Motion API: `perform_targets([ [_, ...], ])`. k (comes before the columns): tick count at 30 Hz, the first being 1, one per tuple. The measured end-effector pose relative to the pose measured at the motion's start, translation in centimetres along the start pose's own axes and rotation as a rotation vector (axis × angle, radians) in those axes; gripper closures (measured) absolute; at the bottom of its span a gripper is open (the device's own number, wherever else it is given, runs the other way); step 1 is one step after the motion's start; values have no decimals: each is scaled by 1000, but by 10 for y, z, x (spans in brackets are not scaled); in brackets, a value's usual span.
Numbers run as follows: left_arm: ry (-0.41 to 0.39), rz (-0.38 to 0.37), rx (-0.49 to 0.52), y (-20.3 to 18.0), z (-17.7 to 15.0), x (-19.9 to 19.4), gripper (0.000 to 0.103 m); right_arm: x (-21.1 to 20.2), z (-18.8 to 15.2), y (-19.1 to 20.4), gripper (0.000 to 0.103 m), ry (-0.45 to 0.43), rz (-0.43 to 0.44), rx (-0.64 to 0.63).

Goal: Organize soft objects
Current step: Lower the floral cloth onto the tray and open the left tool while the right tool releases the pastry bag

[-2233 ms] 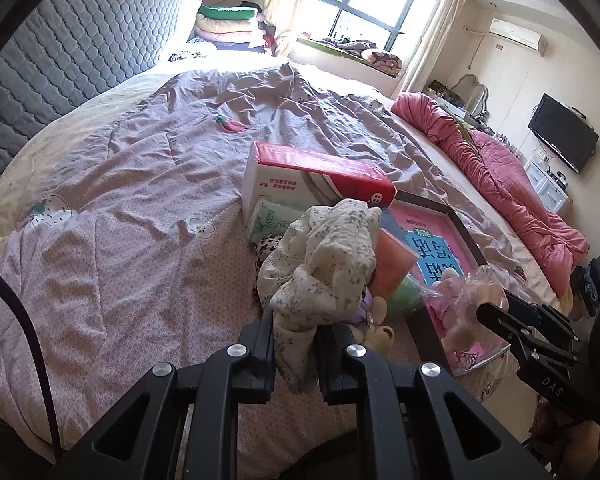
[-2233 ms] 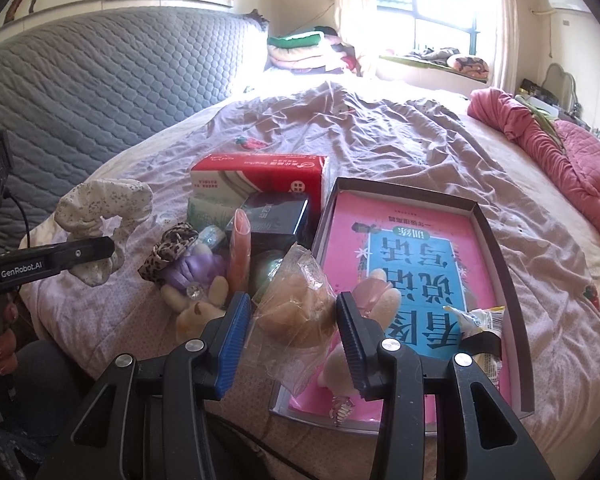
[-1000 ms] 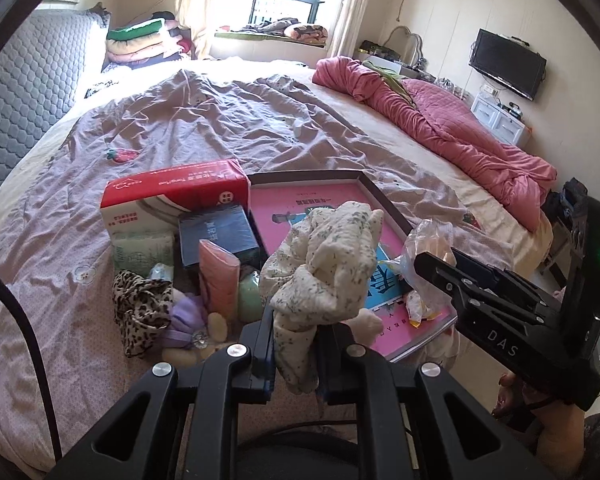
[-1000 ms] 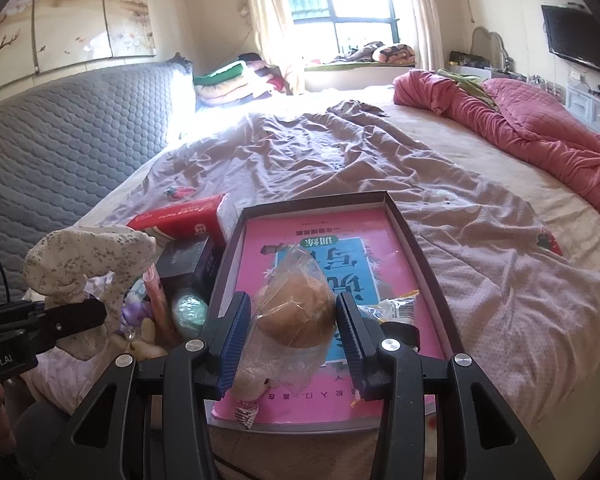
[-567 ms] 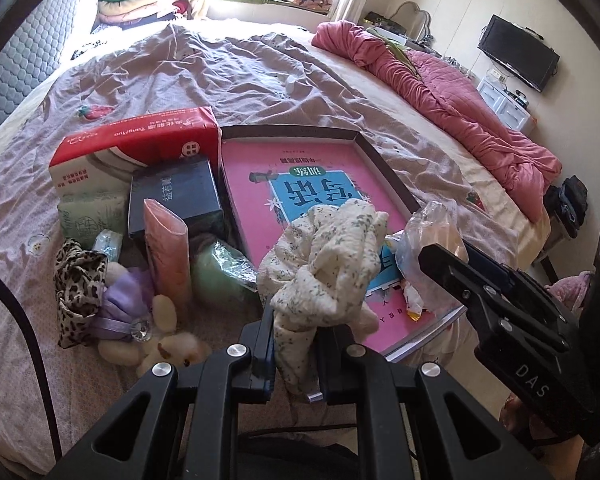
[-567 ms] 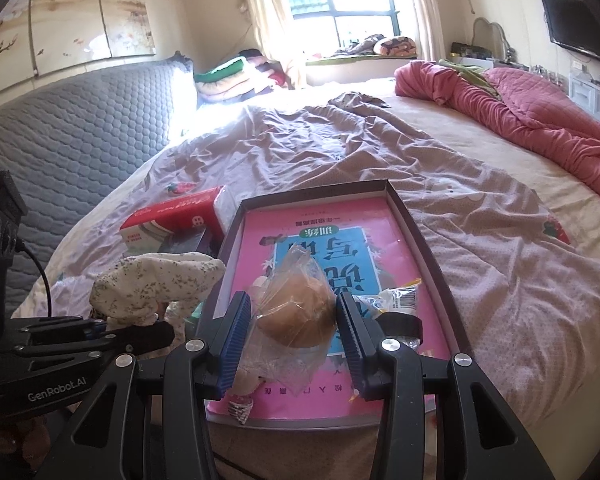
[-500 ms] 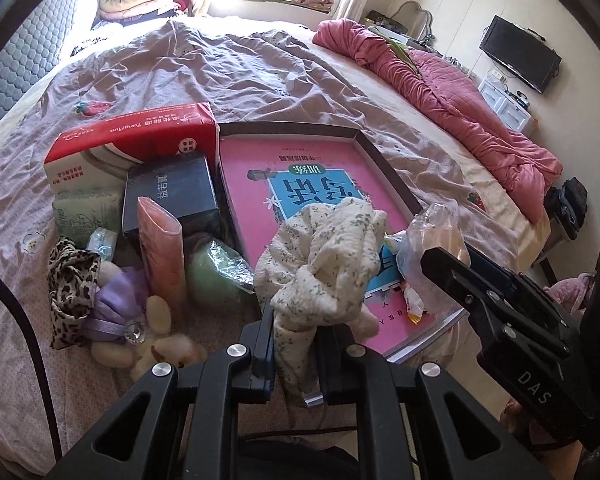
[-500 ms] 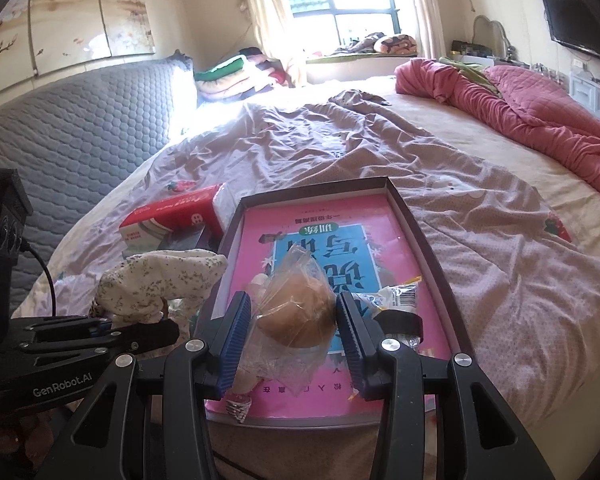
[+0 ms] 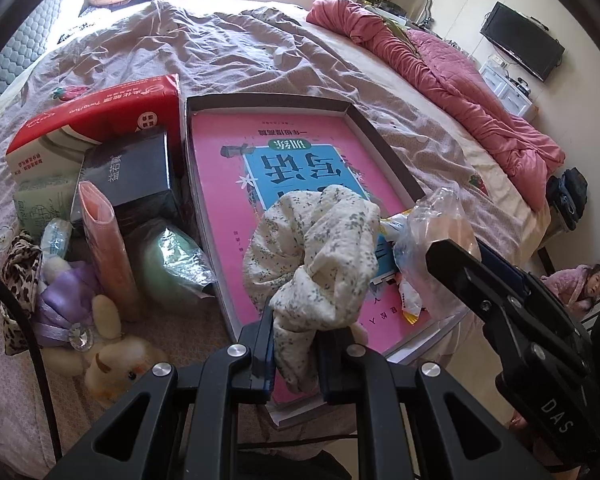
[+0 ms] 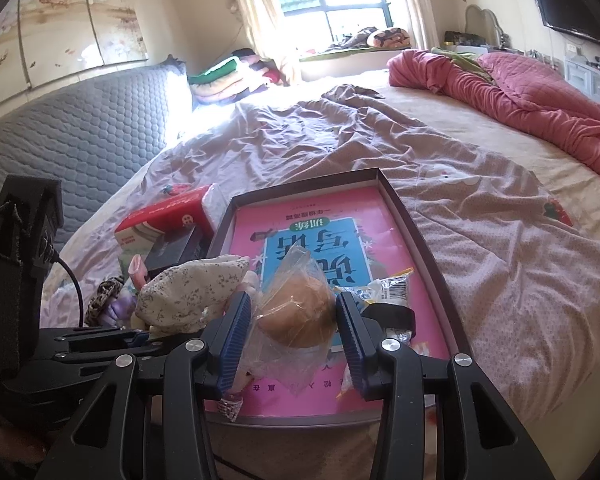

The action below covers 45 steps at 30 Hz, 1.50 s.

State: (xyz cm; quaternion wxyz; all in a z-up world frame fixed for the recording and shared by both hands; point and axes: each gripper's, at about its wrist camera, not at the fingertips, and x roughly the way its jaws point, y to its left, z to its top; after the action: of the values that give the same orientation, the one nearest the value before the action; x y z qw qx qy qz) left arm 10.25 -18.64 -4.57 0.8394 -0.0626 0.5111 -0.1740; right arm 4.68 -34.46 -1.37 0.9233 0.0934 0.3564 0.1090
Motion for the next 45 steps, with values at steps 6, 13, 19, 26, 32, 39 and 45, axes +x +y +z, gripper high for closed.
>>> perform_targets([
  [6,9,1,21,-5,-3,5,87,6,-4,-2,57,26,10,8],
  [13,17,32,16,-1,-5,8,87,14,-9,-8,57,57,12,22],
  [19,31,32,-10,7,-8,12,87,22,-13,-2,57,85,26,1],
  [26,27,45,11,3,-10,12,87,29,-18,-3,57,110,8,-2],
  [32,30,49,23,0,-10,13,87,32,-20,-10,57,117,-25,12],
  [39,42,49,44,-4,-12,15,87,33,-23,-10,56,123,-26,10],
  [45,60,41,50,-6,-13,18,87,36,-24,-10,56,135,-11,22],
])
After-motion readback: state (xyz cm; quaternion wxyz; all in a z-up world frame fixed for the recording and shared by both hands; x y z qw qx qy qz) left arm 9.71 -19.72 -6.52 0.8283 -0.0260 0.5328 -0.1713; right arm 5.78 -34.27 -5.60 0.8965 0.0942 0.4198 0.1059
